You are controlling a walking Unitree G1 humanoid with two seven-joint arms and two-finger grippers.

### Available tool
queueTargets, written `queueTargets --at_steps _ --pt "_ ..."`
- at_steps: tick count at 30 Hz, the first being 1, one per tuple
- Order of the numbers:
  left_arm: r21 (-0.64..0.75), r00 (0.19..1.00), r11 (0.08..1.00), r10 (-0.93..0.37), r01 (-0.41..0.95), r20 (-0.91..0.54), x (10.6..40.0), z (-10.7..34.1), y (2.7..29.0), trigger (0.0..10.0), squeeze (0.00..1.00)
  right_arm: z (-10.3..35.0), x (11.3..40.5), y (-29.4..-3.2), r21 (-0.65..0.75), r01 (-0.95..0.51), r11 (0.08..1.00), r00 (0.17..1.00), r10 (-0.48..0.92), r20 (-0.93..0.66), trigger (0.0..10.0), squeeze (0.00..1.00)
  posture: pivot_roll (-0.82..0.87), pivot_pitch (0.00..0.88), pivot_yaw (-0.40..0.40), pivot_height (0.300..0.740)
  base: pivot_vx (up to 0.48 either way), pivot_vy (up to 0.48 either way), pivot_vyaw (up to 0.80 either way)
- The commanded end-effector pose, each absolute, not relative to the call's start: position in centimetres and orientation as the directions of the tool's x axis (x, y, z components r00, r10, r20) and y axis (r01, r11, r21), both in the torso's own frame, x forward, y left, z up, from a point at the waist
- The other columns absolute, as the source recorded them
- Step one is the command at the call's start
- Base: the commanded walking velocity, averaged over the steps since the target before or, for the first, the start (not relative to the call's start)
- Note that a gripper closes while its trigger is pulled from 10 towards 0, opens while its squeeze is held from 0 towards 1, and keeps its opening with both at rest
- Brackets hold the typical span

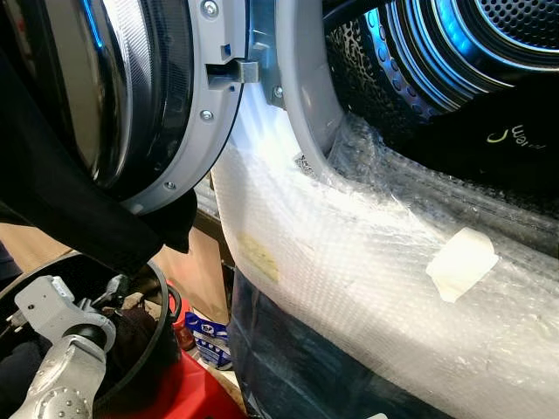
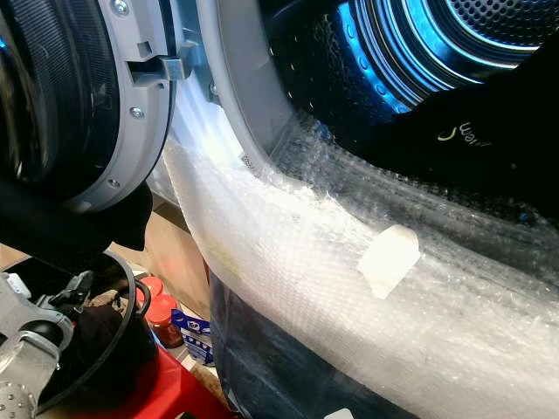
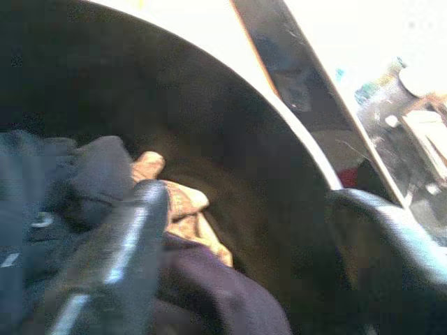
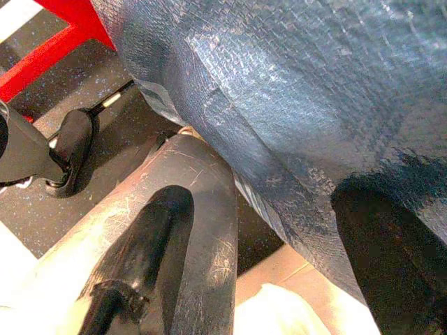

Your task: Clothes washing

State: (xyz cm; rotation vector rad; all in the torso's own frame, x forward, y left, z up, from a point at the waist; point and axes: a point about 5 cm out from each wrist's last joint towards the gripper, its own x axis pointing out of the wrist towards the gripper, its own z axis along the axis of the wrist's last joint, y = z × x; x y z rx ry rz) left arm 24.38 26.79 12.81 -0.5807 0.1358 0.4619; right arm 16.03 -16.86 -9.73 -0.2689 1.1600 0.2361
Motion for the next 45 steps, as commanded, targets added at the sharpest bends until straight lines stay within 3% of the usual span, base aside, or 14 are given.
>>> queueTargets --at_steps 1,10,11,12,13,23,37,45 --pt "-0.502 0.882 0.726 0.398 -0.47 -0.251 24.0 13.2 27.0 10.0 1.0 -10.5 14.0 -16.1 -0.026 -0.328 0.944 0.306 0.081 -0.949 10.0 0.0 0.21 0.153 0.016 0.74 0.0 0.0 0.0" --pt "-0.613 0.845 0.589 0.444 -0.526 -0.299 23.5 13.0 26.6 10.0 1.0 -10.5 14.0 -16.3 -0.028 -0.319 0.947 0.305 0.074 -0.95 10.0 0.0 0.21 0.169 0.013 0.74 0.0 0.0 0.0" --pt "-0.618 0.847 0.586 0.433 -0.525 -0.309 23.6 12.8 26.4 10.0 0.82 -10.5 14.1 -16.3 -0.028 -0.317 0.948 0.307 0.075 -0.949 10.0 0.0 0.2 0.169 0.012 0.74 0.0 0.0 0.0" --pt "-0.619 0.849 0.586 0.423 -0.524 -0.317 23.7 12.6 26.2 10.0 0.21 -10.4 14.2 -16.3 -0.027 -0.315 0.949 0.31 0.076 -0.948 10.0 0.0 0.2 0.169 0.011 0.74 0.0 0.0 0.0" --pt "-0.631 0.844 0.566 0.415 -0.531 -0.339 23.7 12.3 26.0 10.0 0.0 -10.4 14.4 -16.2 -0.025 -0.313 0.949 0.312 0.078 -0.947 10.0 0.0 0.2 0.17 0.01 0.74 0.0 0.0 0.0" --pt "-0.676 0.837 0.5 0.395 -0.541 -0.378 23.8 12.0 25.3 10.0 0.0 -10.4 14.3 -16.1 -0.015 -0.319 0.948 0.308 0.089 -0.947 10.0 0.0 0.2 0.174 0.006 0.74 0.0 0.0 0.0" --pt "-0.678 0.76 0.357 0.413 -0.642 -0.502 22.0 10.0 25.4 10.0 0.0 -10.5 14.2 -16.0 0.0 -0.324 0.946 0.302 0.104 -0.948 10.0 0.0 0.2 0.178 0.007 0.74 0.0 0.0 0.0" --pt "-0.668 0.742 0.33 0.372 -0.667 -0.557 21.9 9.3 24.7 10.0 0.0 -10.4 14.4 -16.1 -0.002 -0.333 0.943 0.304 0.106 -0.947 10.0 0.0 0.2 0.179 0.006 0.74 0.0 0.0 0.0"
